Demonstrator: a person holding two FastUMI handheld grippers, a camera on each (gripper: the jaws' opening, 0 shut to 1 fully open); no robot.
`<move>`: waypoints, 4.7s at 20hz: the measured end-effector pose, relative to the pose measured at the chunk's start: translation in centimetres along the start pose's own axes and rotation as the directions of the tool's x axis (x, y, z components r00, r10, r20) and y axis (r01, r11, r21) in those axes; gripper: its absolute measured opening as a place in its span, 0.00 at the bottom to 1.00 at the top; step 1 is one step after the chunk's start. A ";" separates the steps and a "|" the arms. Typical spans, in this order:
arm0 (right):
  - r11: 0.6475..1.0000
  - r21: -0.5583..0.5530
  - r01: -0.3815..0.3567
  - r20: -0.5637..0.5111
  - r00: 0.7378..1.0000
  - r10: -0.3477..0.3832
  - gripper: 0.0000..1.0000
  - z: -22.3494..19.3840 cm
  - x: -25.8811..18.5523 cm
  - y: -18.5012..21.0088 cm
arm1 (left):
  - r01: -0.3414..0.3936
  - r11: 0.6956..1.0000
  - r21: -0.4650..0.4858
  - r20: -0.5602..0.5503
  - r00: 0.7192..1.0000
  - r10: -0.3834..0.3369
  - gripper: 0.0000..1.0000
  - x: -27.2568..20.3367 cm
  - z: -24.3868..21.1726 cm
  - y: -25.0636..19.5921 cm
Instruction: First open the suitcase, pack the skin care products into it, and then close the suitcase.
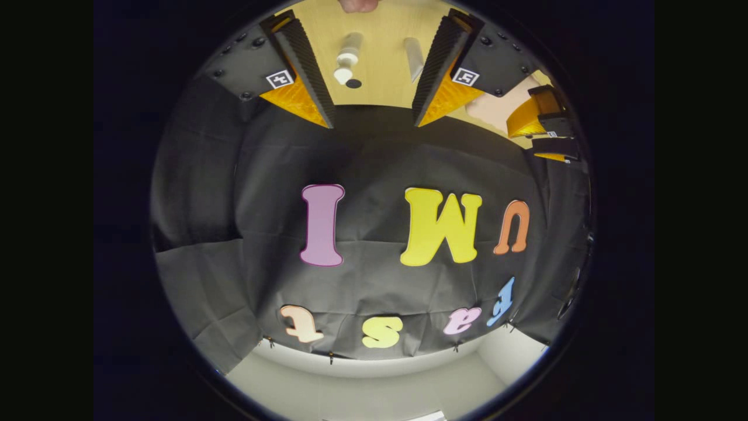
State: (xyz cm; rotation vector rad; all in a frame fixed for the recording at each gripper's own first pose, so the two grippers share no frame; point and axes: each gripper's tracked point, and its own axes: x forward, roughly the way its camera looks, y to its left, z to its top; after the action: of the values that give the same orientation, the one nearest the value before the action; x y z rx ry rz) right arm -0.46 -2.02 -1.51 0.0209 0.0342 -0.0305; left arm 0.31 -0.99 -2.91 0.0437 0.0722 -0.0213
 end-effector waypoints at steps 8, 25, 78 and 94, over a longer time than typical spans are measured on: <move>0.998 -0.029 0.064 -0.019 0.998 -0.065 0.79 -1.1 0.0 -3.9 | 0.185 0.881 0.436 -0.176 0.977 -0.118 1.00 3.0 -7.3 -1.0; 0.980 -0.051 0.191 -0.105 0.975 -0.195 0.80 -4.5 -1.1 -11.2 | 0.427 0.628 0.651 -0.586 0.808 0.057 0.46 8.3 -22.5 0.5; 0.969 -0.179 -0.173 -0.174 0.975 0.142 0.80 -1.3 2.1 11.7 | -0.486 0.700 -0.522 -0.497 0.841 0.213 0.27 0.2 -27.3 50.9; 0.996 -0.027 -0.090 -0.081 0.993 0.088 0.80 -0.1 1.1 2.9 | -0.266 0.934 -0.238 -0.048 0.964 0.262 0.98 2.7 -0.6 28.6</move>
State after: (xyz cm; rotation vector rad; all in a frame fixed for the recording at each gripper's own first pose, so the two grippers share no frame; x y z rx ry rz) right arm 0.71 0.80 -1.61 -0.0073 0.1138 0.0601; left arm 3.65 27.53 -2.44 -0.1918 0.0831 0.2573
